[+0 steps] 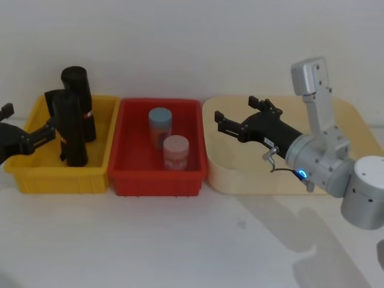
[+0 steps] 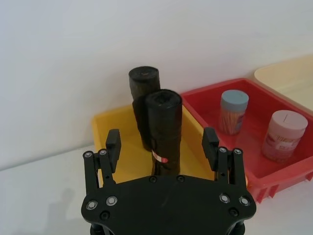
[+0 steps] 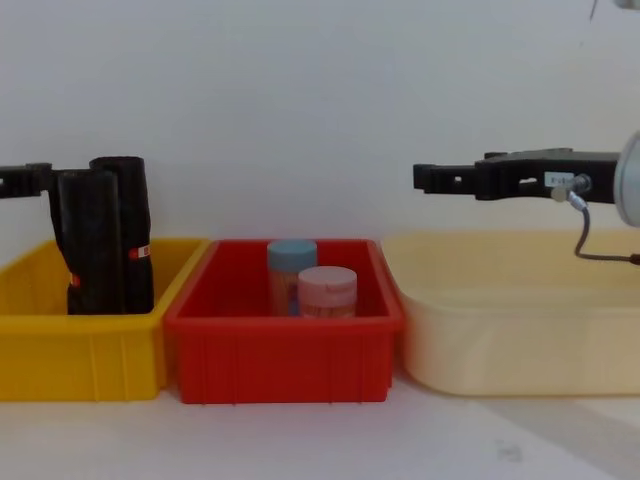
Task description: Pick up the garbage bag with the one hand and transfer it to the other hand.
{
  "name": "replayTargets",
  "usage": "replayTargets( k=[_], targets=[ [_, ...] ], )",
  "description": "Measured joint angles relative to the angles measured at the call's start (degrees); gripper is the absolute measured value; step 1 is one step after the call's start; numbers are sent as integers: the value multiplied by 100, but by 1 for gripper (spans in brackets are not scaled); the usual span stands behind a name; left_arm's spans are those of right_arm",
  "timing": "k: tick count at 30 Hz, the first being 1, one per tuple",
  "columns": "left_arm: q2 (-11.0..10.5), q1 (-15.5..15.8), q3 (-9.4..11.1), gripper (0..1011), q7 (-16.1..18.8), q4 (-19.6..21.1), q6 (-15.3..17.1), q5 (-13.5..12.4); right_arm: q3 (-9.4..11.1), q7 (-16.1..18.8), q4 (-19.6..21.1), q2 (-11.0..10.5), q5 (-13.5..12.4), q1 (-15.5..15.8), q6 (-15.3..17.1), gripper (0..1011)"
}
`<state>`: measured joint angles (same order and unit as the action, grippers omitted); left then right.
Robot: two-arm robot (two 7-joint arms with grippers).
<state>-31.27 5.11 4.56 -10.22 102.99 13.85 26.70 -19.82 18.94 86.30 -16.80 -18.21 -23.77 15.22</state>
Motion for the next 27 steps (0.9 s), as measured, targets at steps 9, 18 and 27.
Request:
replayTargets(
  k=[9, 18, 27],
  targets=[
    [107, 234, 90, 1001, -281, -509, -147, 50, -58, 19, -429, 94, -36, -207, -86, 1000],
    [276, 596, 249, 1001, -434, -1018, -223, -11, -80, 65, -769, 118, -64, -341, -244, 1001],
    [419, 913, 371, 1001, -444, -1380, -265, -167, -88, 103, -1041, 125, -76, -449, -417, 1001]
  ],
)
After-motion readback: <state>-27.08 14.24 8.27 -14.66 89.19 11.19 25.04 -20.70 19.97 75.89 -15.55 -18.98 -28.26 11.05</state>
